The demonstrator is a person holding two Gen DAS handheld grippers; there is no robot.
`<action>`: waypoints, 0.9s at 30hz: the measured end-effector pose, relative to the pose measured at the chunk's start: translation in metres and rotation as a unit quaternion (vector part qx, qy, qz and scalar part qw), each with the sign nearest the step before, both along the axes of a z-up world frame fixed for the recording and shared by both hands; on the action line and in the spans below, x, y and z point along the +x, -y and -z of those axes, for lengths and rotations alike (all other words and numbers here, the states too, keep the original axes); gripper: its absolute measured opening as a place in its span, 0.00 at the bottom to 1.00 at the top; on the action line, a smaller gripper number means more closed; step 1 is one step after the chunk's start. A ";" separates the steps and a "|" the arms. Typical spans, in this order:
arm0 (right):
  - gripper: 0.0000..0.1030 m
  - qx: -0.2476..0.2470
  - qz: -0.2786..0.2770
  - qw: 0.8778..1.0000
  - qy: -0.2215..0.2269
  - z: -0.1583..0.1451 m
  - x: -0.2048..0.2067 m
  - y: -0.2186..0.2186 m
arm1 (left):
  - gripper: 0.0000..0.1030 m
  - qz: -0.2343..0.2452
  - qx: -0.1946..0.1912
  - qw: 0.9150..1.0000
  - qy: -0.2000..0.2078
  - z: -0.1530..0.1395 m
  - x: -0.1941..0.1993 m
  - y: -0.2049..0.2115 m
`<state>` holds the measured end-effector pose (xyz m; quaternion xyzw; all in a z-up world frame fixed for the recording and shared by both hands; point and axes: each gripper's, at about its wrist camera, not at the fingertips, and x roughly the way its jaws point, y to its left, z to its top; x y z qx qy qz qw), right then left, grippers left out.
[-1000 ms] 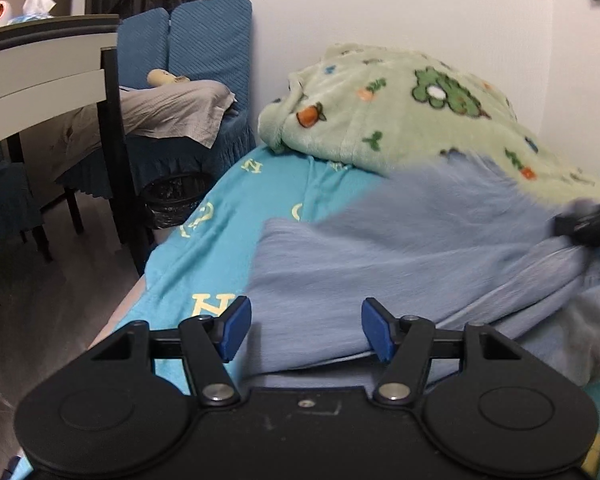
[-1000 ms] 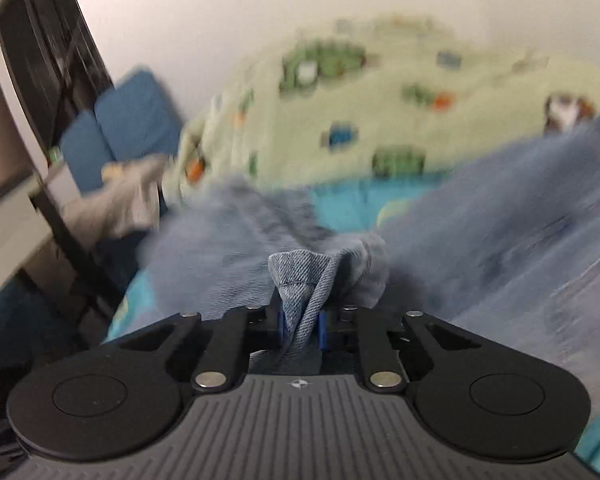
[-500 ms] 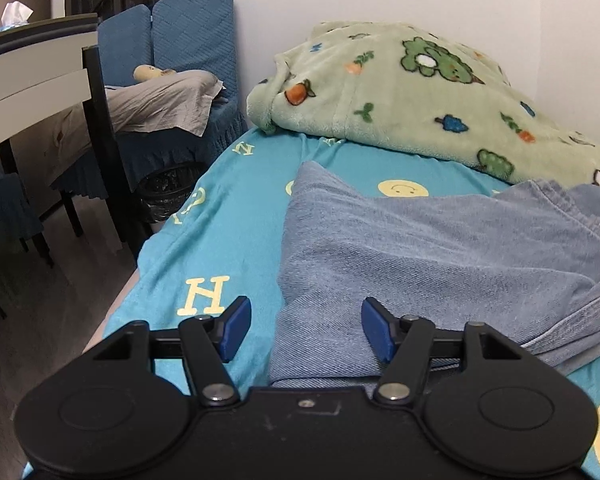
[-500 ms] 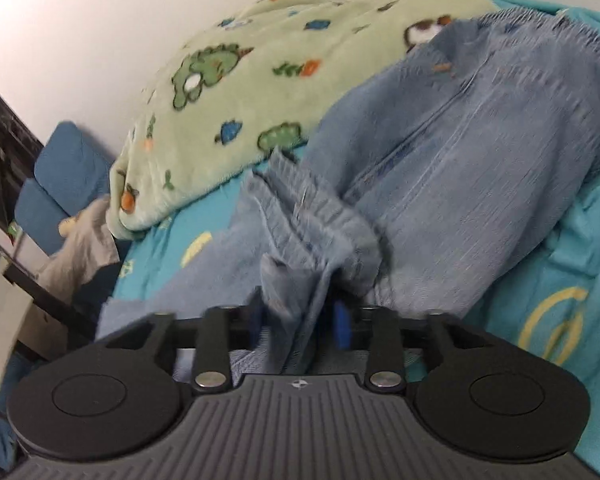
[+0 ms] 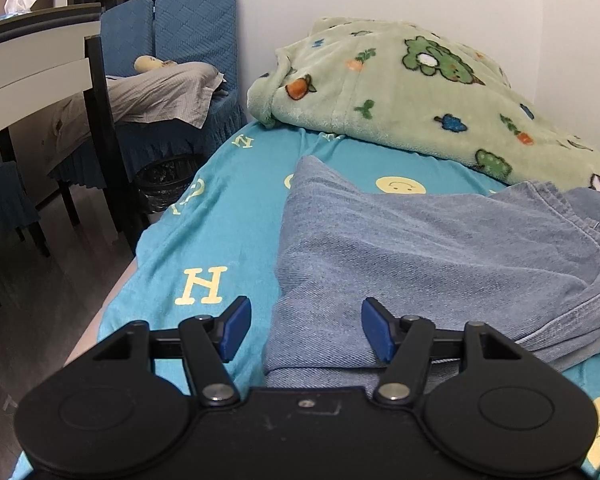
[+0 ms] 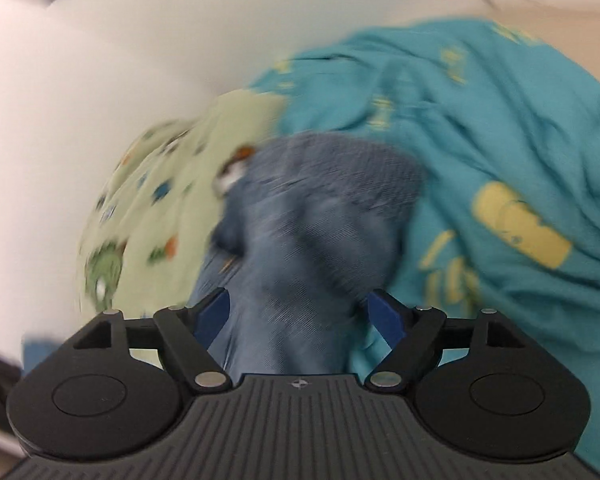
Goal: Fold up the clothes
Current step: 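Grasp the elastic waistband with the right gripper and lift it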
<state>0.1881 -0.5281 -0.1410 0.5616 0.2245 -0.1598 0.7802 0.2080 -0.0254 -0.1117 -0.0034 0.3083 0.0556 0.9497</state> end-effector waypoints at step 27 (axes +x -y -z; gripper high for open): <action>0.31 0.000 0.024 0.996 0.091 0.029 0.060 0.000 | 0.57 -0.006 0.016 1.000 0.015 0.006 0.004 0.004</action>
